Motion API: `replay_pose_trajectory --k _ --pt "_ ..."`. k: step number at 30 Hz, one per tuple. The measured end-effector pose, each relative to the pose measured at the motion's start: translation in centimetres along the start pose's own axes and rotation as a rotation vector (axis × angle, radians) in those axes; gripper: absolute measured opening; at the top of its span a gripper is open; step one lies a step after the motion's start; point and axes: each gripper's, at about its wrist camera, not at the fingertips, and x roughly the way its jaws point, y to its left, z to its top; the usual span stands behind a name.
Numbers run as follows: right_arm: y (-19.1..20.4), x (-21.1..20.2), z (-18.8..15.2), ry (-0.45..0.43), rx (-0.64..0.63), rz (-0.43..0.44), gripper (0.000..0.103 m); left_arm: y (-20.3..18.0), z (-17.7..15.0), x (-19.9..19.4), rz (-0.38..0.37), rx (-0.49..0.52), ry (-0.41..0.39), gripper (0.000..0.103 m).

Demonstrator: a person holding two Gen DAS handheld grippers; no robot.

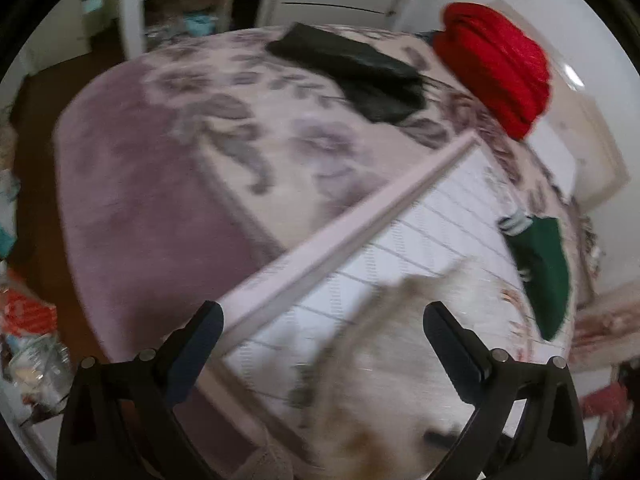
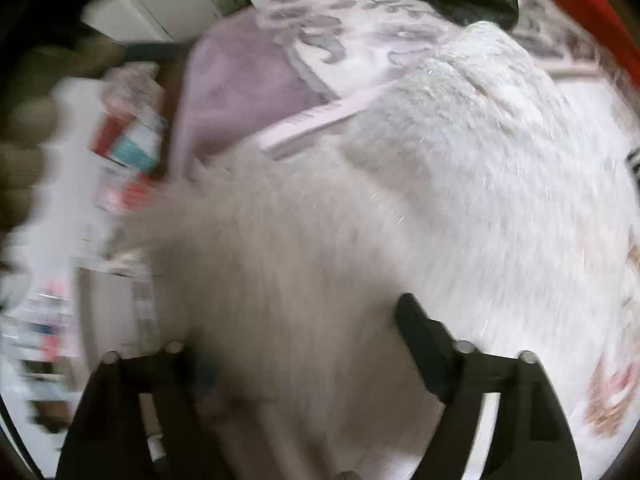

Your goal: Fold large clothes

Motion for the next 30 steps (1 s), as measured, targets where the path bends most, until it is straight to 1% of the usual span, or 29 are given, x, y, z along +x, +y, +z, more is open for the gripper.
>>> replay_pose_trajectory --k 1,2,3,4,5,6,7,8,9,10,11,12,13,14,16,17,18,19,20,21,22,24,26,27,28,29,30 --pt "-0.1 -1.3 -0.7 -0.005 0.036 0.056 0.083 -0.7 0.0 0.2 -0.014 0.014 0.006 0.102" --pt "-1.5 -3.0 -1.3 -0.015 0.100 0.117 0.083 -1.4 -0.3 0.6 -0.024 0.028 0.014 0.102" --pt "-1.7 -4.2 -1.8 -0.024 0.146 0.147 0.083 -2.3 -0.9 1.7 -0.032 0.043 0.033 0.102" --pt "-3.6 -5.7 -2.4 -0.044 0.218 0.164 0.083 -2.8 -1.2 2.4 -0.033 0.050 0.049 0.102" --pt "-5.2 -6.5 -2.6 -0.055 0.271 0.166 0.083 -3.2 -1.8 3.4 -0.032 0.054 0.068 0.102" --pt "-7.4 -7.4 -2.8 -0.067 0.351 0.152 0.083 -3.7 -2.8 5.0 -0.026 0.061 0.099 0.102" --pt "-8.9 -8.2 -1.8 -0.072 0.413 0.132 0.083 -4.0 -3.6 6.2 -0.008 0.066 0.126 0.102" --pt "-11.6 -8.3 -1.9 -0.081 0.477 0.089 0.083 -4.1 -4.4 7.6 0.020 0.074 0.157 0.102" --pt "-14.2 -7.8 -2.1 -0.081 0.531 0.042 0.083 -4.1 -5.5 9.4 0.057 0.089 0.188 0.102" --pt "-16.7 -7.0 -2.3 -0.077 0.576 0.019 0.083 -3.8 -6.6 11.3 0.096 0.105 0.229 0.103" --pt "-19.1 -5.6 -2.4 -0.065 0.621 0.030 0.083 -3.4 -7.6 12.7 0.109 0.110 0.262 0.103" --pt "-21.1 -4.0 -2.3 -0.037 0.643 0.067 0.086 -2.6 -8.4 13.9 0.098 0.076 0.285 0.103" --pt "-22.5 -2.3 -2.3 -0.011 0.649 0.112 0.102 -2.0 -8.7 14.1 0.079 0.046 0.289 0.103" --pt "-23.9 -0.2 -1.9 0.026 0.630 0.166 0.103 -1.5 -8.7 14.1 0.062 0.019 0.290 0.103" --pt "-25.2 2.4 -1.3 0.065 0.595 0.282 0.103 -1.0 -8.2 13.7 0.063 0.001 0.281 0.103" --pt "-26.0 4.3 -1.4 0.087 0.604 0.367 0.103 -1.0 -8.0 13.5 0.068 0.000 0.277 0.103" --pt "-26.2 5.1 -1.3 0.093 0.617 0.416 0.103 -1.0 -7.7 13.4 0.071 0.001 0.274 0.103" --pt "-26.0 5.3 -1.3 0.068 0.615 0.433 0.100 -1.1 -7.5 13.3 0.080 0.004 0.269 0.103" --pt "-25.6 5.1 -1.1 0.041 0.618 0.423 0.095 -1.2 -7.3 13.1 0.092 0.009 0.263 0.103" --pt "-25.3 4.6 -1.7 0.015 0.646 0.410 0.081 -1.4 -6.9 12.7 0.103 0.013 0.249 0.103" --pt "-25.0 3.9 -2.6 -0.014 0.698 0.395 0.069 -1.6 -6.6 12.3 0.105 0.011 0.237 0.102" --pt "-24.3 2.5 -6.0 -0.111 0.872 0.376 0.061 -2.0 -5.9 10.4 0.108 -0.003 0.186 0.102" --pt "-23.2 0.9 -9.7 -0.208 1.046 0.344 0.060 -2.6 -5.6 7.4 0.129 -0.006 0.122 0.102" --pt "-22.3 0.1 -12.8 -0.274 1.171 0.318 0.060 -2.8 -5.9 6.4 0.146 -0.001 0.101 0.102" --pt "-21.7 -0.3 -15.1 -0.316 1.267 0.307 0.063 -2.9 -6.4 5.7 0.162 0.008 0.090 0.102" --pt "-20.7 -0.4 -18.5 -0.342 1.377 0.286 0.068 -2.9 -7.0 5.3 0.182 0.018 0.088 0.102" --pt "-20.0 -0.3 -20.5 -0.318 1.434 0.264 0.081 -2.8 -7.9 5.1 0.199 0.024 0.098 0.102"
